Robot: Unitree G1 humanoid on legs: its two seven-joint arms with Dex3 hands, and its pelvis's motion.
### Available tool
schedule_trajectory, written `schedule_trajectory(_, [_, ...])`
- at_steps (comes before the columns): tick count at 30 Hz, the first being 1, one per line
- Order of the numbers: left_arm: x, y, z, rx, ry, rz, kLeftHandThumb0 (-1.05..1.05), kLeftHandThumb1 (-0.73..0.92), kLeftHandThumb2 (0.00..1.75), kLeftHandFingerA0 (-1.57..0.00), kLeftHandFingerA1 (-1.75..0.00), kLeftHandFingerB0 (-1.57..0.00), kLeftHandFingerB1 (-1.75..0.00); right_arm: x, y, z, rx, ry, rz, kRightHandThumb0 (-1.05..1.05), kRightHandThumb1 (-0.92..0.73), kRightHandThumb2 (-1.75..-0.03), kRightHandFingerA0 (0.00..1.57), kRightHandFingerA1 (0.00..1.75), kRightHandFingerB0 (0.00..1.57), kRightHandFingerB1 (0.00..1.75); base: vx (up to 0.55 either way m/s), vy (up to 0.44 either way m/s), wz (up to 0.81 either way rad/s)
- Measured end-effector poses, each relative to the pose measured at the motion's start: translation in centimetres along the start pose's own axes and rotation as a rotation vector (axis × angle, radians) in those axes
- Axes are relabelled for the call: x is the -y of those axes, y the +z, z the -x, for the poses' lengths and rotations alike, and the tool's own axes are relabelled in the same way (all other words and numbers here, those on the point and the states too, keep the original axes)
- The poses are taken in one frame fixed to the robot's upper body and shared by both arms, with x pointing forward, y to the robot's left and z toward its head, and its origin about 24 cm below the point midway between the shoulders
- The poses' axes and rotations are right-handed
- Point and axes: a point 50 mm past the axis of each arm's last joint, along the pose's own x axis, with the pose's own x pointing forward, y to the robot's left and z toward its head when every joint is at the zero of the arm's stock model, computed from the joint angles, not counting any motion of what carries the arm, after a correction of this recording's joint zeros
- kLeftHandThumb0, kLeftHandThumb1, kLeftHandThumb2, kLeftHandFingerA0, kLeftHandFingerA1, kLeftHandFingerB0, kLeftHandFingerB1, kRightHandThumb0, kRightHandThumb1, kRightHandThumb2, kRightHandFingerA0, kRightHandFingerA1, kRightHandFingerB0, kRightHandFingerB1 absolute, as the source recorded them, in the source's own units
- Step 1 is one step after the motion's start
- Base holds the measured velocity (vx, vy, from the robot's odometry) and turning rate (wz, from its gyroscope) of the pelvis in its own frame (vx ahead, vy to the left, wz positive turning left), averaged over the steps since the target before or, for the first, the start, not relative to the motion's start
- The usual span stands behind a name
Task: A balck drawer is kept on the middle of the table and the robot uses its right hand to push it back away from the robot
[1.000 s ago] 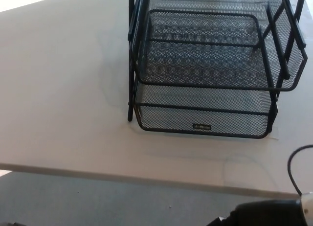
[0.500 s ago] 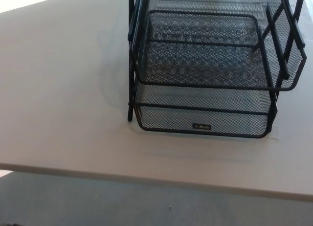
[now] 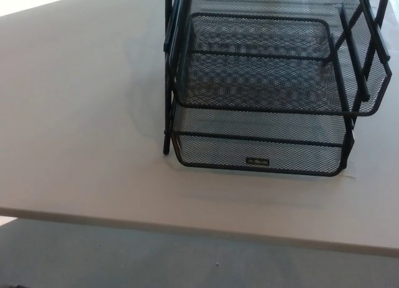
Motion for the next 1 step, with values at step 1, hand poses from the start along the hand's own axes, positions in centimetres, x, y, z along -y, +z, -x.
schedule_trajectory(1, [0.00,0.00,0.00,0.000,0.000,0.000,-0.57,0.72,0.63,-0.47,-0.38,-0.34,-0.33,0.00,-0.06,-0.07,-0.004,-0.006,0.000,-0.49,-0.74,-0.62,0.49,0.43,0.38,0.35,0.00,0.000,0.00])
